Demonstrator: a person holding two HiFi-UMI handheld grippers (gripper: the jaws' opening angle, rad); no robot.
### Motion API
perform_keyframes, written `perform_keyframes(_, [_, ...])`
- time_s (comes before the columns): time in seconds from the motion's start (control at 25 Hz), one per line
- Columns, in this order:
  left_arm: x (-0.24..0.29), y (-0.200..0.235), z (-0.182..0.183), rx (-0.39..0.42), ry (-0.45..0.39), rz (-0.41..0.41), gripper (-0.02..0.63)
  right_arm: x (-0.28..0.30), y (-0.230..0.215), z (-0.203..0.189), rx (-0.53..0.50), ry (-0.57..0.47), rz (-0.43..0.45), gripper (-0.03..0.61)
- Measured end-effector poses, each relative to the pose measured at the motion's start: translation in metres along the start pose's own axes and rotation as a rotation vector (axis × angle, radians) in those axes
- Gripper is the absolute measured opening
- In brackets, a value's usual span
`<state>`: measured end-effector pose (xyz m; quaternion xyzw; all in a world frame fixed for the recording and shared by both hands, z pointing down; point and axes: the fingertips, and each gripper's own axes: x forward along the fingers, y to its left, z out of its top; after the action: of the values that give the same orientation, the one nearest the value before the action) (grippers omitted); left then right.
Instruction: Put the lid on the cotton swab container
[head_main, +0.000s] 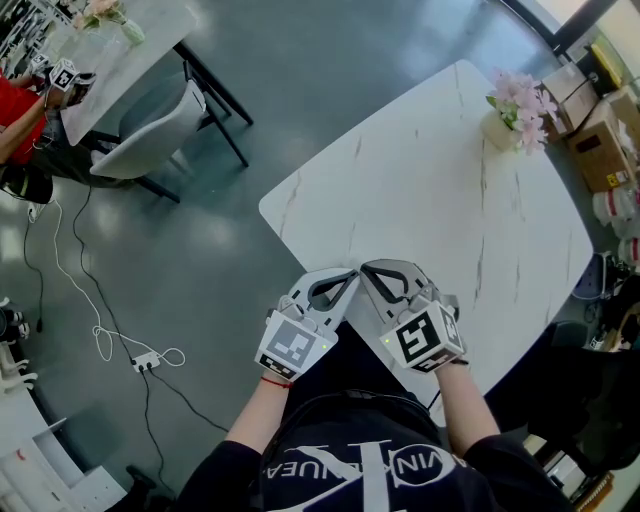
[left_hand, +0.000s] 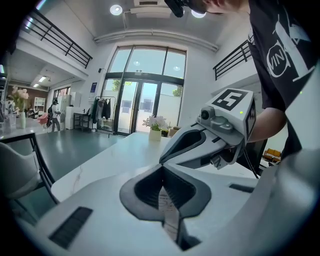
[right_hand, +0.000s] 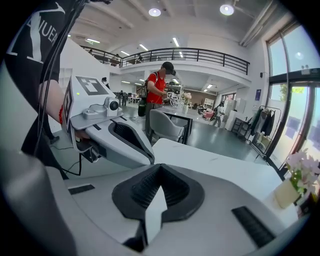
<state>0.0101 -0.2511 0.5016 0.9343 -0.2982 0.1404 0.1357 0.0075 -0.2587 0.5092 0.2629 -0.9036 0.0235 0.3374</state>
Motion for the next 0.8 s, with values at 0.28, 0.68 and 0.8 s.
perform_keyframes(0.28, [-0.001,0.001,0.001,-0.029,-0.015,-0.01,0.008,0.0,0.001,0.0,-0.023,0.011,-0.022,0.0])
perform_keyframes(0.68, [0.002,0.008,-0.001,-0.155,-0.047,-0.006,0.008,-0.001,-0.002,0.0,0.076,-0.034,-0.034,0.002])
perform_keyframes(0.8, [0.0,0.012,0.006,-0.176,-0.079,0.013,0.008,-0.005,-0.003,0.001,0.095,-0.061,-0.05,0.002])
